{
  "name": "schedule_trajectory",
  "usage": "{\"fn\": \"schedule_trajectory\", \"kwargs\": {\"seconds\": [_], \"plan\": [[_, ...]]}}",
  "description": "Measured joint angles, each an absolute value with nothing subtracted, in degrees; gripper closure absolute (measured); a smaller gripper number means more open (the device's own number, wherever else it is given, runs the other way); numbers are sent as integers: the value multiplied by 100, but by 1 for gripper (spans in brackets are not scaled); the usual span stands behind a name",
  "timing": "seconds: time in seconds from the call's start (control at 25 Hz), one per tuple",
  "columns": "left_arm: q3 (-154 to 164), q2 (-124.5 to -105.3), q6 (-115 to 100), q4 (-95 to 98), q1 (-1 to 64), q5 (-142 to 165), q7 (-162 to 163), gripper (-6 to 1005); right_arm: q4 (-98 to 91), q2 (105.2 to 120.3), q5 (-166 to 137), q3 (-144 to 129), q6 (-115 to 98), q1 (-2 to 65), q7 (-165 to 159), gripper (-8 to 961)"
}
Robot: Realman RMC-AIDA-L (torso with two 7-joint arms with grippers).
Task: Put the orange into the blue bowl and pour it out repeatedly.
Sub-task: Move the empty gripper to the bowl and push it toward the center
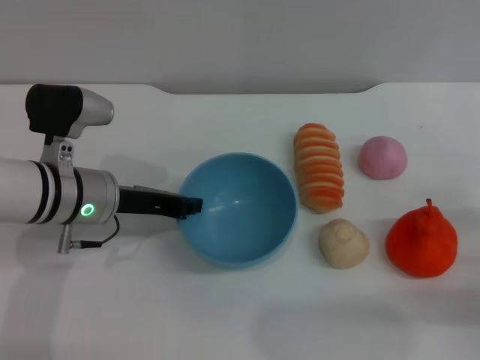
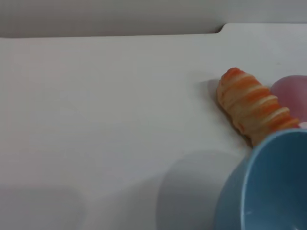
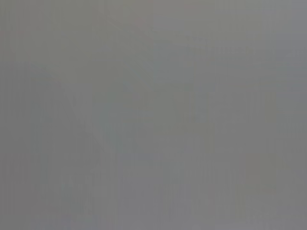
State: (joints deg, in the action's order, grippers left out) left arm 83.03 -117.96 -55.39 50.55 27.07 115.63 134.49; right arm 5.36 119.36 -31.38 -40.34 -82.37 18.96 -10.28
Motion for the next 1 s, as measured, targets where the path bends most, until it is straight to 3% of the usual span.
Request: {"fn": "schedule_trajectory", "kwargs": {"seconds": [0.32, 1.0], "plan": [[8288, -11797, -5622, 5073, 2754, 11556, 13452, 995, 537, 11936, -3138, -4034, -8235, 1890, -1028, 167], [7692, -11775, -6592, 5957, 4325, 14327, 14757, 1000, 552, 11877, -3189, -4095, -8212, 1890, -1547, 168]]}}
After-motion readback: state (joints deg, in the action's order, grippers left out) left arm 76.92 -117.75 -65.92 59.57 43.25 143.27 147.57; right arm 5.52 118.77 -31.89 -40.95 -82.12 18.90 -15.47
